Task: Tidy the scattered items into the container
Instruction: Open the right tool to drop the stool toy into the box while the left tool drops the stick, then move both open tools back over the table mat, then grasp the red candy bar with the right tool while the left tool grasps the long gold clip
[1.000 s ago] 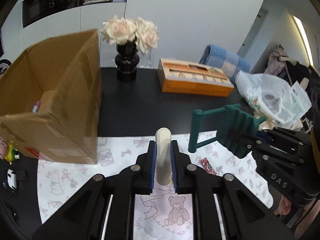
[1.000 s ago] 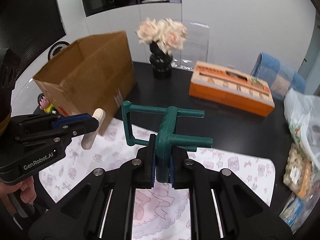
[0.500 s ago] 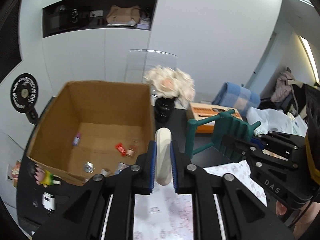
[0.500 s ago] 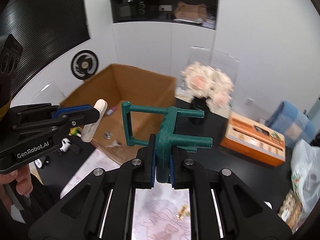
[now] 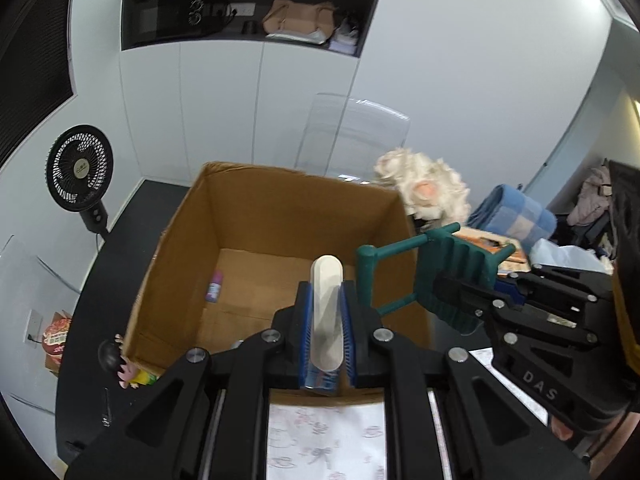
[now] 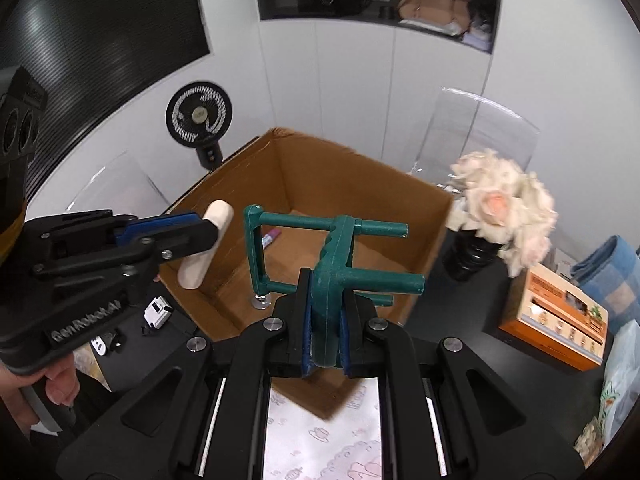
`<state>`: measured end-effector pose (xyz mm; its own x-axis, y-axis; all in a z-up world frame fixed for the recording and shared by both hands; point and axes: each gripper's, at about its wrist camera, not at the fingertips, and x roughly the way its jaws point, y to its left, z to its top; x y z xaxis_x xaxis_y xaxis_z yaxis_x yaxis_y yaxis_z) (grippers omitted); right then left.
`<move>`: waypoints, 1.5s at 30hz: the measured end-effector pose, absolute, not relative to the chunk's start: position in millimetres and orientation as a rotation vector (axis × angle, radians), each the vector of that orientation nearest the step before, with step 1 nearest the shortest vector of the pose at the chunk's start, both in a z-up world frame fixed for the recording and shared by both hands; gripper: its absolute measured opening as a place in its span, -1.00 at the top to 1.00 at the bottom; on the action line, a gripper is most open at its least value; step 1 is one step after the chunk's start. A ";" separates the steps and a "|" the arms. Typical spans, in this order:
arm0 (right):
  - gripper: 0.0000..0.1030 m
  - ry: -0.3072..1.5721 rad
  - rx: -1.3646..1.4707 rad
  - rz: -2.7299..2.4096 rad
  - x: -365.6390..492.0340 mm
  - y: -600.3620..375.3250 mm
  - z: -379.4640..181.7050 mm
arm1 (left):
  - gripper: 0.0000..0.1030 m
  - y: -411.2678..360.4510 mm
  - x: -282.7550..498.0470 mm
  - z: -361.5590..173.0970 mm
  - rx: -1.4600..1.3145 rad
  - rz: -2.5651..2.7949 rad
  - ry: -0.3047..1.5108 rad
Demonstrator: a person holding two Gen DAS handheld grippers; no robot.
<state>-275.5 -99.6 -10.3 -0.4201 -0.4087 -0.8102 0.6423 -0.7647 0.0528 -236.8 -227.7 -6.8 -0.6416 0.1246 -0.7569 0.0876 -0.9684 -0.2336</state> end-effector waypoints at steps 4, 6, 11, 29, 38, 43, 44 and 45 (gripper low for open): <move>0.78 0.388 1.205 -2.146 -282.7 -123.2 -32.1 | 0.73 -244.4 -246.0 -21.3 -1.363 2.789 -0.409; 0.78 0.380 1.236 -2.129 -286.2 -129.3 -42.5 | 0.73 -249.6 -246.6 -26.4 -1.373 2.786 -0.426; 0.28 0.373 1.280 -2.121 -290.6 -135.7 -58.4 | 0.72 -257.7 -246.2 -39.0 -1.431 2.786 -0.421; -1.00 0.318 1.151 -2.287 -250.0 -27.5 -2.2 | -1.00 -237.4 -211.5 -25.9 -1.368 2.853 -0.373; -1.00 0.334 1.133 -2.381 -218.5 49.6 24.1 | -1.00 -171.8 -194.6 -6.0 -1.274 2.817 -0.328; -1.00 0.341 1.171 -2.412 -204.5 90.1 14.2 | -1.00 -118.3 -185.4 1.1 -1.215 2.793 -0.245; -1.00 0.344 1.177 -2.413 -201.9 97.2 11.5 | -1.00 -108.2 -183.2 0.6 -1.206 2.787 -0.230; -1.00 0.340 1.189 -2.420 -198.9 106.6 7.2 | -1.00 -99.0 -181.3 -0.9 -1.203 2.777 -0.222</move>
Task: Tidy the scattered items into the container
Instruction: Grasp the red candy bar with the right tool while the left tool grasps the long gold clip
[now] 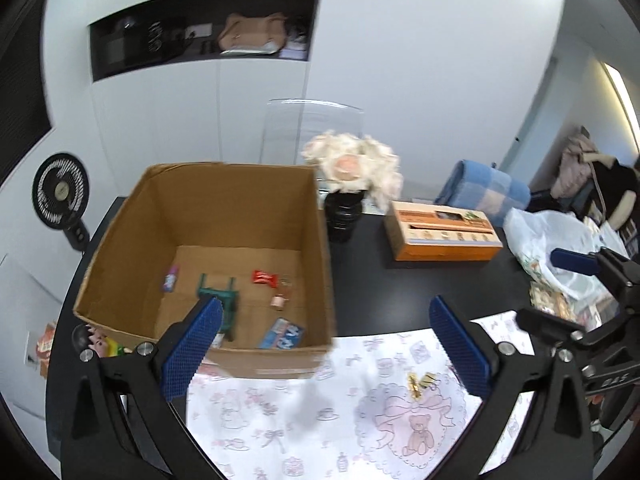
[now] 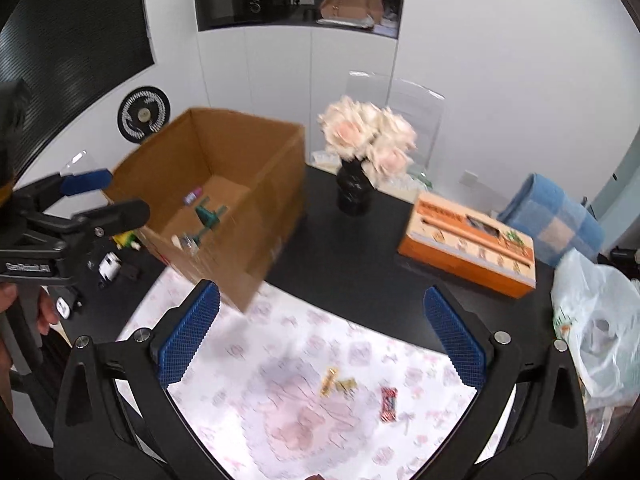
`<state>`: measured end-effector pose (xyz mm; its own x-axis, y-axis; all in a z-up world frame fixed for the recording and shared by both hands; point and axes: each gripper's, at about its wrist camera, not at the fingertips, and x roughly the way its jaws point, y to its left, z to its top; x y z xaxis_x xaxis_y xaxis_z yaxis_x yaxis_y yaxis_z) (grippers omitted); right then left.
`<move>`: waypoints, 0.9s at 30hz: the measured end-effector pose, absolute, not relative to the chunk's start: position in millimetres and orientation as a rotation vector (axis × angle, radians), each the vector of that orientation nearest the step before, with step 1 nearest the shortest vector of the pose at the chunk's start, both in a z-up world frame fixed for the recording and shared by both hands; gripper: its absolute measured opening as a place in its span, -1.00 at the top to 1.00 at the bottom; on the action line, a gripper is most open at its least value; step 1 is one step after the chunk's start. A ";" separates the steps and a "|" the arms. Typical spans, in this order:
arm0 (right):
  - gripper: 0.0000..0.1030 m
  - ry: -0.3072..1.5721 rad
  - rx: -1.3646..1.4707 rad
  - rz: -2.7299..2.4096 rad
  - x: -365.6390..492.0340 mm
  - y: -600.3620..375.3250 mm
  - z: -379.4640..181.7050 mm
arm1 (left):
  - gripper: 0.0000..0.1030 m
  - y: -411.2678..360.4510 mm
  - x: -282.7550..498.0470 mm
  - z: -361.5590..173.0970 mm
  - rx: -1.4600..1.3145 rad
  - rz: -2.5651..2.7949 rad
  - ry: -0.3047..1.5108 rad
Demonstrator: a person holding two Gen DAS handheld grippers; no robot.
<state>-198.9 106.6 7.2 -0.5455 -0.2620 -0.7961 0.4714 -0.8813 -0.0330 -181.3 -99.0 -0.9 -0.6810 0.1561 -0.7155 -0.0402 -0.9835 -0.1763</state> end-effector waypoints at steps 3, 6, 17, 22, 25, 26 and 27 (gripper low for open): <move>-1.00 0.319 1.222 -2.434 -190.2 134.8 -6.1 | -1.00 -75.9 -178.0 -13.1 -1.229 2.725 -0.233; -1.00 0.294 1.248 -2.444 -183.5 161.8 -20.5 | -1.00 -52.4 -175.0 -32.1 -1.263 2.686 -0.225; -1.00 0.177 1.373 -2.446 -162.5 236.8 -105.0 | -1.00 22.0 -159.8 -120.7 -1.400 2.556 -0.180; -1.00 0.174 1.431 -2.424 -154.3 252.6 -150.0 | -1.00 47.7 -151.4 -165.3 -1.474 2.505 -0.136; -1.00 0.176 1.451 -2.425 -153.1 261.2 -174.2 | -1.00 58.6 -148.5 -189.6 -1.508 2.488 -0.105; -1.00 0.161 1.465 -2.413 -153.9 263.7 -182.6 | -1.00 62.2 -147.9 -197.8 -1.518 2.485 -0.092; -1.00 0.144 1.480 -2.399 -154.8 266.2 -190.9 | -1.00 65.3 -147.3 -205.5 -1.528 2.483 -0.081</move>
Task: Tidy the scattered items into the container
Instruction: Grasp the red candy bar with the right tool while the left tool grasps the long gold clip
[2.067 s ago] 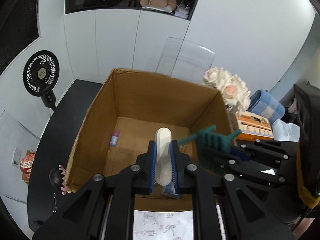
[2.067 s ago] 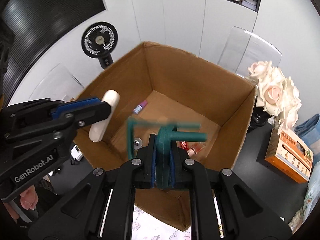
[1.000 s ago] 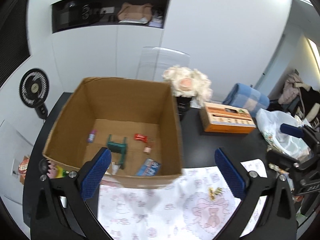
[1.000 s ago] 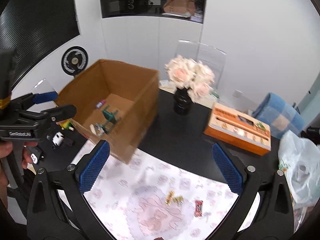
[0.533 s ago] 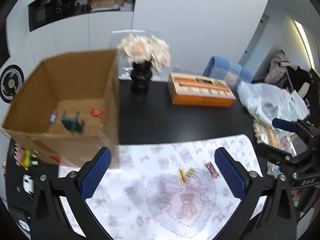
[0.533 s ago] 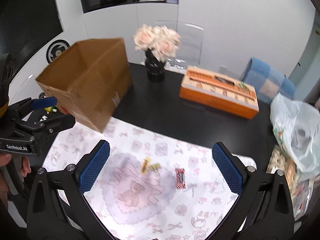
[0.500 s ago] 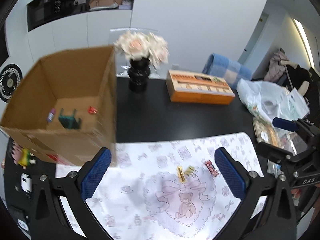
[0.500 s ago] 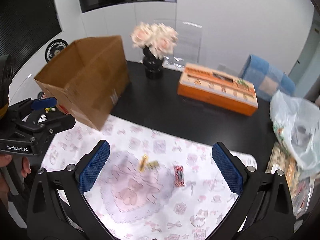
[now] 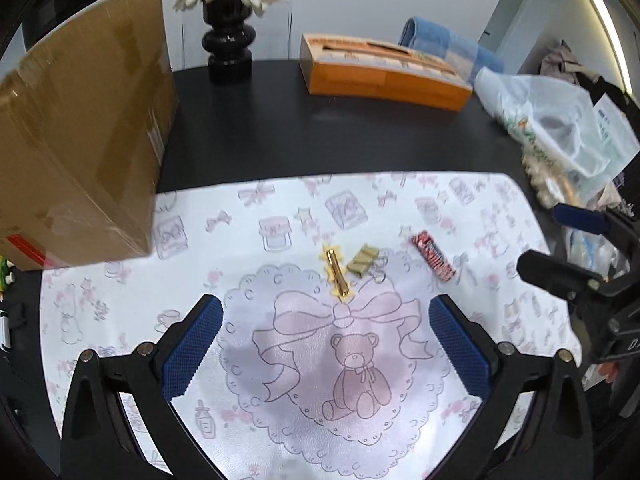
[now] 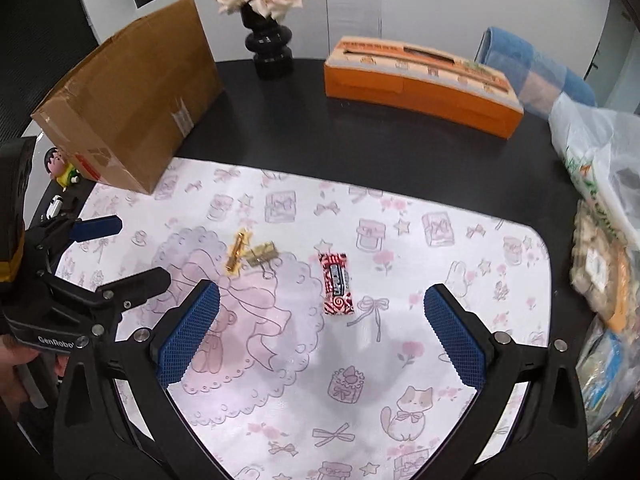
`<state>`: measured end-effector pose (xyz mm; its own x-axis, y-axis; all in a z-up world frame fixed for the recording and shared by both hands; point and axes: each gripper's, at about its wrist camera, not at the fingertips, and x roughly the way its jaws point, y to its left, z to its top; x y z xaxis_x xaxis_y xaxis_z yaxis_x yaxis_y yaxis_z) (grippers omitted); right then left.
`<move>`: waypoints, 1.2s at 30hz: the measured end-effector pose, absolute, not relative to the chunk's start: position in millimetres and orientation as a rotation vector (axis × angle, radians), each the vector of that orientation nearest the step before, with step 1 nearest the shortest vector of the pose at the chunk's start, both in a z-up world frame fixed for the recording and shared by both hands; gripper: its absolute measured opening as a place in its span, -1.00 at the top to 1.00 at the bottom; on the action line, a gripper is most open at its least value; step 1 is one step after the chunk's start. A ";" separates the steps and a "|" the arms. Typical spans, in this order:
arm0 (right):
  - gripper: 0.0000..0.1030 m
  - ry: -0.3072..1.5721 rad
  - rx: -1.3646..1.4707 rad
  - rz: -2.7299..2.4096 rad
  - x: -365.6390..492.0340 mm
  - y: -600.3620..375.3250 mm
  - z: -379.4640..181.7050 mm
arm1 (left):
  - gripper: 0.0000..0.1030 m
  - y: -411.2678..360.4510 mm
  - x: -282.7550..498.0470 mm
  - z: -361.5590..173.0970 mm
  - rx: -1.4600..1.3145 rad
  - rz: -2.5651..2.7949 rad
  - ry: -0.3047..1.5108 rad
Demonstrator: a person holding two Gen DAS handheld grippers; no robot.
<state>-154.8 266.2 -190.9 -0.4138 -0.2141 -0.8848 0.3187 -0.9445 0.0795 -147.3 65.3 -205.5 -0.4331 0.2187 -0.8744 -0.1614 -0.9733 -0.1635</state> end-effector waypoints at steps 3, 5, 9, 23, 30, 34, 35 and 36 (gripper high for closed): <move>-1.00 0.127 1.512 -2.376 -155.9 270.5 -211.0 | -1.00 72.0 -148.9 -224.7 -1.555 2.485 -0.060; -1.00 0.149 1.524 -2.378 -156.3 271.5 -223.1 | -1.00 78.2 -150.6 -236.5 -1.566 2.490 -0.035; -1.00 0.208 1.532 -2.382 -162.4 269.5 -236.7 | -0.99 85.8 -154.8 -257.3 -1.602 2.507 0.011; -1.00 0.337 1.564 -2.374 -183.2 261.4 -272.9 | -0.30 104.0 -176.3 -283.7 -1.646 2.498 0.153; -0.67 0.319 1.602 -2.345 -189.9 264.5 -294.0 | 0.23 113.5 -178.7 -288.1 -1.632 2.479 0.177; -0.43 0.303 1.614 -2.325 -192.1 265.0 -300.5 | 0.46 115.7 -177.9 -286.3 -1.623 2.470 0.175; -0.40 0.304 1.612 -2.326 -192.8 264.9 -299.9 | 0.46 115.4 -177.5 -286.0 -1.621 2.471 0.173; -0.23 0.305 1.608 -2.329 -193.4 264.7 -299.1 | 0.52 115.1 -177.4 -285.9 -1.620 2.473 0.169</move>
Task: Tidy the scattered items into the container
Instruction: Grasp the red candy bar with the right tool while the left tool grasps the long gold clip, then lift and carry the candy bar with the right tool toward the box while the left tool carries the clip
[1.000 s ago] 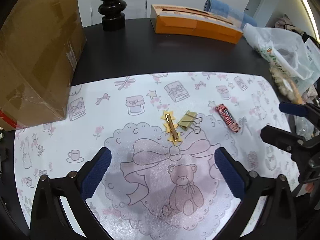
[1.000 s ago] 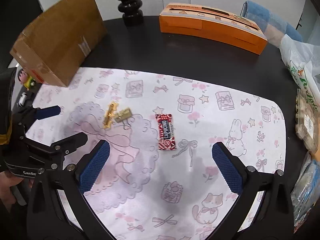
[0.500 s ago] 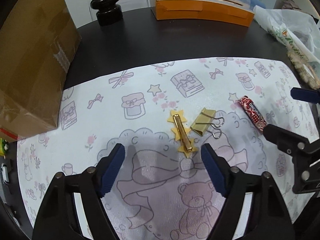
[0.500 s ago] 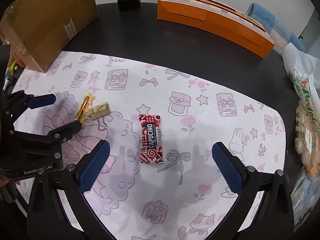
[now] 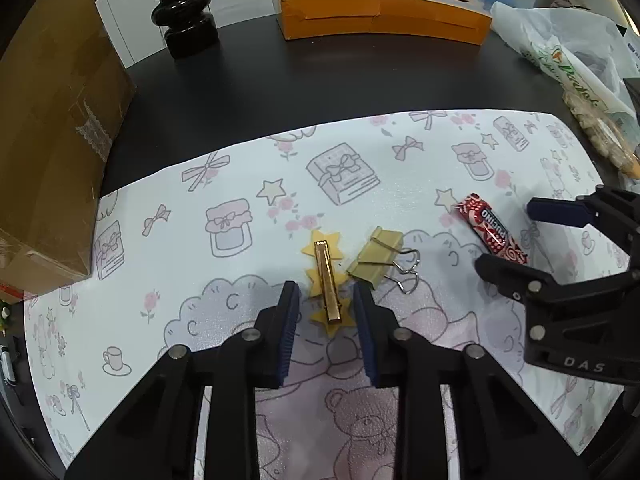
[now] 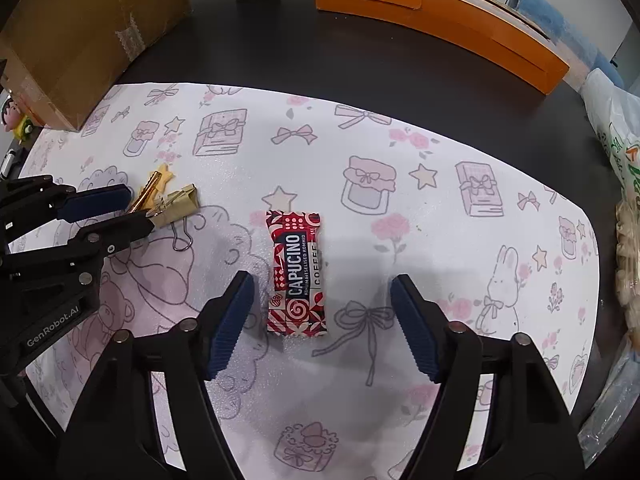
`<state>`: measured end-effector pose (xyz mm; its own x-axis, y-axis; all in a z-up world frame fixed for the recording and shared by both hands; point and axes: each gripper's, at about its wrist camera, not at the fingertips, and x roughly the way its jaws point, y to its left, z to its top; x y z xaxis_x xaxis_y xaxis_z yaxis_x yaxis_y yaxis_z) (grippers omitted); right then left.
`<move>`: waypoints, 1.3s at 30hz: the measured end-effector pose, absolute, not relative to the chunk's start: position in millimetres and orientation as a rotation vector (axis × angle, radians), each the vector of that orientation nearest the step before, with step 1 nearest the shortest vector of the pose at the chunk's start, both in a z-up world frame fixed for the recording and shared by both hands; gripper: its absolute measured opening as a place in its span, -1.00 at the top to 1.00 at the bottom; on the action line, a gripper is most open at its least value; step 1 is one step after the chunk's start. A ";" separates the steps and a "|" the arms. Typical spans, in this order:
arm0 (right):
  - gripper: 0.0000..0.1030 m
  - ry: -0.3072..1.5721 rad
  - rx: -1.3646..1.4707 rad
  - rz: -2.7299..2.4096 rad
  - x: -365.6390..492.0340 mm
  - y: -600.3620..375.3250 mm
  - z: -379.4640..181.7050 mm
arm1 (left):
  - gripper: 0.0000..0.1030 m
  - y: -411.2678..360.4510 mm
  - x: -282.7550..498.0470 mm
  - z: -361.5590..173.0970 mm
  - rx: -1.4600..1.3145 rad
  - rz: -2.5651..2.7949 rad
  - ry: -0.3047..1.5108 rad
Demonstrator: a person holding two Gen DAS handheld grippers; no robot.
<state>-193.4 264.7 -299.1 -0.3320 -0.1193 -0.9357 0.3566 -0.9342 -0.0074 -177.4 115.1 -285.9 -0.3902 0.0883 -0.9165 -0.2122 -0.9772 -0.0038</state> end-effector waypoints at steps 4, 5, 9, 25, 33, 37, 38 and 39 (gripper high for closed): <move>0.55 0.318 1.604 -2.342 -196.5 263.7 -294.9 | 0.60 108.3 -177.4 -284.8 -1.614 2.454 0.103; 0.55 0.318 1.610 -2.334 -197.2 263.2 -294.7 | 0.60 107.1 -176.9 -284.4 -1.611 2.448 0.094; 0.57 0.270 1.616 -2.320 -198.4 266.0 -292.9 | 0.60 103.0 -173.4 -280.4 -1.597 2.451 0.081; 0.57 0.180 1.521 -2.370 -177.5 258.6 -249.4 | 0.60 76.5 -164.0 -230.3 -1.528 2.507 -0.019; 0.57 0.193 1.417 -2.410 -168.7 227.4 -183.1 | 0.60 56.6 -161.5 -169.3 -1.434 2.549 -0.084; 0.57 0.238 1.352 -2.429 -175.8 202.5 -140.9 | 0.60 41.9 -164.4 -127.9 -1.372 2.576 -0.092; 0.57 0.250 1.336 -2.431 -178.2 196.2 -129.9 | 0.60 37.3 -165.5 -116.1 -1.353 2.589 -0.093; 0.57 0.262 1.321 -2.433 -180.7 190.0 -118.8 | 0.60 32.7 -167.0 -106.2 -1.336 2.598 -0.098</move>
